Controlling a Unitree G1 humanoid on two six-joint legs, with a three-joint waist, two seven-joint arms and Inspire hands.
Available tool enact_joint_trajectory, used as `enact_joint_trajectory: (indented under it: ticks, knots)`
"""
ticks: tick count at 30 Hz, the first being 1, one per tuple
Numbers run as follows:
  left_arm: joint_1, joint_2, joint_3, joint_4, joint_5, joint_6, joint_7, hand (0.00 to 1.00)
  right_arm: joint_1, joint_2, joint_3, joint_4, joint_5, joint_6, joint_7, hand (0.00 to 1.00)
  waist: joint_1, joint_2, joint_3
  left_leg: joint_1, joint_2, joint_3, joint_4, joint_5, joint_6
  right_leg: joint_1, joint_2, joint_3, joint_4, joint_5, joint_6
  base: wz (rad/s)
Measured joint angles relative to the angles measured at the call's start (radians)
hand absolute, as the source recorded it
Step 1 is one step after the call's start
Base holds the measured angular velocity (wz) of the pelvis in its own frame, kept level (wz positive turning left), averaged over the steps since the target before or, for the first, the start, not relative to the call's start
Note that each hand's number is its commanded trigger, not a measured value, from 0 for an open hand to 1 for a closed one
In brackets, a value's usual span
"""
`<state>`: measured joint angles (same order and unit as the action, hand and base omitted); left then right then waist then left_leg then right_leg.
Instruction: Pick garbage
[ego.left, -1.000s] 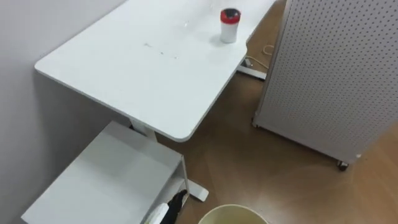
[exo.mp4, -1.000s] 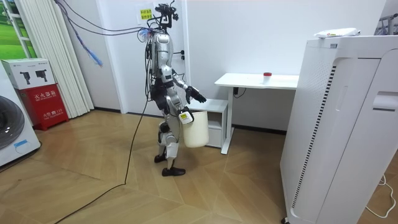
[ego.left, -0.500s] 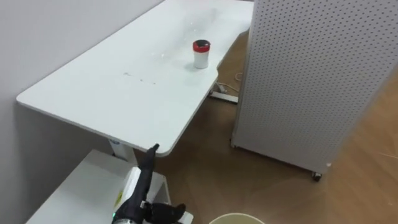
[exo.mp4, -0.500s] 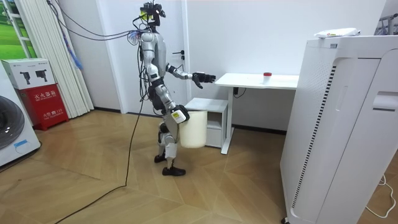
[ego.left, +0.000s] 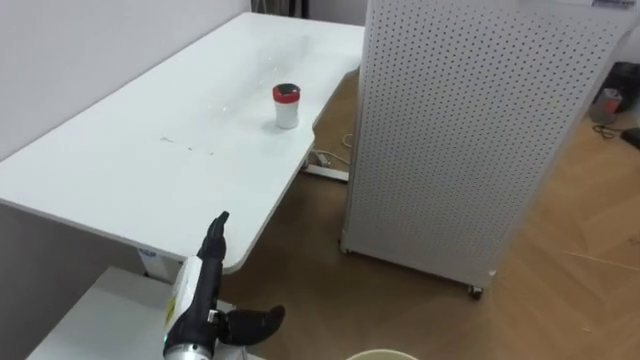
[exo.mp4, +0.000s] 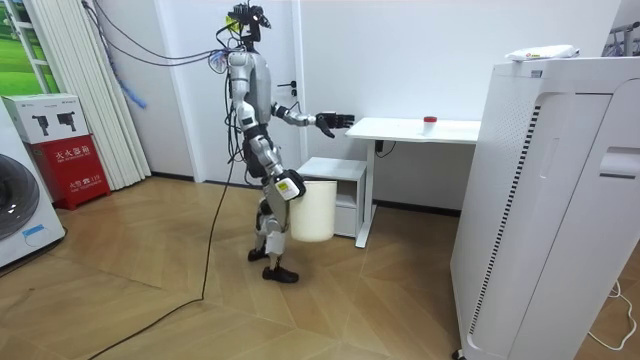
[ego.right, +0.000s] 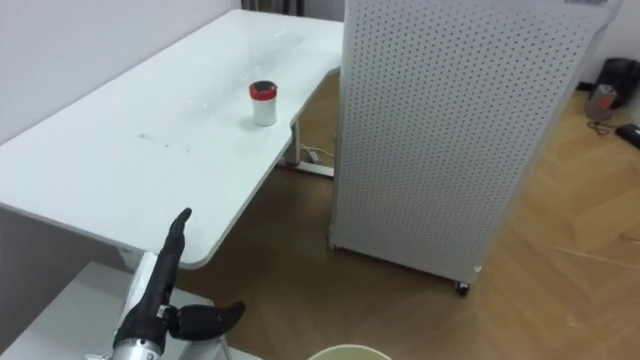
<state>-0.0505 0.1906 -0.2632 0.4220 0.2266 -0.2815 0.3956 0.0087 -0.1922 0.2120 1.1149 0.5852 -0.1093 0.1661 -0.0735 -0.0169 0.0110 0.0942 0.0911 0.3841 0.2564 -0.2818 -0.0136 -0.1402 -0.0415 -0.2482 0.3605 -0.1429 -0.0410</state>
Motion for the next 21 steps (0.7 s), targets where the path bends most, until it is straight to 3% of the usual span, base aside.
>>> enact_joint_trajectory:
  ticks: [2, 4, 5, 6, 7, 8, 9, 10, 11, 12, 14, 16, 18, 19, 21]
  knots:
    - [0.0, 0.001, 0.007, -0.021, -0.029, -0.001, -0.01, 0.0, -0.002, -0.001, 0.0, -0.002, -0.001, 0.0, -0.001, 1.0, 0.001, 0.0, 0.0002, -0.004, 0.016, -0.003, 0.039, -0.012, -0.013, -0.003, 0.009, -0.001, 0.015, -0.018, -0.012, -0.28]
    - [0.002, 0.001, 0.026, -0.021, -0.069, -0.001, -0.014, 0.0, -0.002, -0.001, 0.002, -0.002, -0.002, -0.001, 0.006, 1.0, 0.006, -0.013, 0.0048, -0.023, 0.023, -0.01, 0.14, -0.014, -0.016, -0.005, 0.007, 0.017, 0.041, -0.05, -0.024, -0.47]
    - [0.006, 0.001, 0.035, -0.02, -0.102, -0.001, -0.014, 0.0, -0.002, -0.003, 0.002, -0.002, -0.001, -0.001, 0.01, 1.0, 0.012, -0.013, 0.0063, -0.057, 0.043, -0.028, 0.251, -0.014, -0.016, -0.004, 0.01, 0.046, 0.056, -0.068, -0.035, -0.61]
    - [0.007, 0.0, 0.037, -0.019, -0.118, -0.002, -0.014, 0.0, -0.001, -0.007, 0.002, -0.002, -0.001, -0.001, 0.01, 1.0, 0.021, -0.003, 0.0072, -0.105, 0.068, -0.071, 0.378, -0.01, -0.017, 0.007, 0.026, 0.057, 0.07, -0.078, -0.048, -0.57]
    - [0.007, 0.0, 0.038, -0.018, -0.118, -0.003, -0.014, 0.0, -0.001, -0.008, 0.001, -0.002, -0.001, -0.001, 0.01, 1.0, 0.02, 0.002, 0.0087, -0.129, 0.078, -0.101, 0.44, -0.002, -0.019, 0.011, 0.035, 0.06, 0.08, -0.084, -0.055, -0.42]
    - [0.007, -0.001, 0.038, -0.01, -0.119, -0.005, -0.014, 0.0, 0.003, -0.007, 0.002, -0.002, -0.001, -0.001, 0.01, 1.0, 0.019, 0.005, 0.0114, -0.172, 0.086, -0.163, 0.535, 0.027, -0.018, 0.024, 0.052, 0.069, 0.094, -0.098, -0.066, -0.3]
    - [0.01, -0.006, 0.036, 0.002, -0.129, -0.009, -0.014, 0.0, 0.008, -0.008, 0.002, 0.0, -0.002, 0.0, 0.01, 1.0, 0.022, 0.003, 0.0126, -0.2, 0.085, -0.21, 0.579, 0.03, -0.022, 0.035, 0.068, 0.085, 0.095, -0.107, -0.076, -0.26]
    - [0.014, -0.006, 0.036, 0.002, -0.13, -0.009, -0.013, 0.0, 0.01, -0.009, 0.001, 0.0, -0.002, 0.0, 0.009, 1.0, 0.021, 0.007, 0.0074, -0.216, 0.081, -0.228, 0.577, 0.02, -0.018, 0.037, 0.075, 0.091, 0.094, -0.11, -0.08, -0.32]
    - [0.017, -0.007, 0.036, 0.002, -0.13, -0.009, -0.011, 0.0, 0.009, -0.012, 0.0, 0.0, -0.002, 0.001, 0.008, 1.0, 0.024, 0.006, 0.0082, -0.252, 0.068, -0.253, 0.568, 0.007, -0.01, 0.038, 0.083, 0.111, 0.095, -0.114, -0.084, -0.44]
    - [0.024, -0.007, 0.036, 0.002, -0.137, -0.009, -0.007, 0.0, 0.009, -0.014, 0.0, 0.0, -0.002, 0.001, 0.005, 1.0, 0.033, 0.0, 0.012, -0.291, 0.047, -0.257, 0.538, -0.003, -0.017, 0.04, 0.083, 0.126, 0.094, -0.115, -0.086, -0.51]
    - [0.03, -0.007, 0.037, 0.004, -0.155, -0.009, -0.006, 0.0, 0.011, -0.016, 0.001, 0.0, -0.005, 0.001, -0.008, 1.0, 0.048, -0.003, 0.0136, -0.335, 0.014, -0.263, 0.441, 0.0, -0.022, 0.042, 0.083, 0.155, 0.091, -0.117, -0.09, -0.5]
    - [0.03, -0.008, 0.04, 0.004, -0.162, -0.008, -0.006, 0.0, 0.013, -0.019, 0.001, 0.0, -0.005, 0.004, -0.015, 1.0, 0.052, -0.003, 0.0134, -0.38, -0.016, -0.274, 0.321, 0.026, -0.023, 0.047, 0.083, 0.168, 0.09, -0.13, -0.088, -0.27]
    - [0.032, -0.011, 0.046, 0.004, -0.159, -0.008, -0.006, 0.0, 0.014, -0.03, 0.001, 0.0, -0.003, 0.018, -0.015, 1.0, 0.067, -0.003, 0.0117, -0.428, -0.051, -0.312, 0.166, 0.12, -0.015, 0.056, 0.085, 0.196, 0.096, -0.16, -0.085, -0.29]
    - [0.036, -0.012, 0.051, 0.004, -0.158, -0.008, -0.006, 0.0, 0.015, -0.03, 0.001, 0.0, -0.003, 0.021, -0.015, 1.0, 0.08, -0.005, 0.0079, -0.432, -0.057, -0.316, 0.13, 0.153, -0.013, 0.057, 0.084, 0.212, 0.1, -0.166, -0.08, -0.51]
    - [0.048, -0.013, 0.072, 0.003, -0.156, -0.008, -0.004, 0.0, 0.019, -0.035, 0.002, -0.001, -0.004, 0.025, -0.015, 1.0, 0.091, -0.003, -0.001, -0.427, -0.075, -0.34, 0.05, 0.264, -0.007, 0.067, 0.079, 0.233, 0.111, -0.197, -0.052, -0.28]
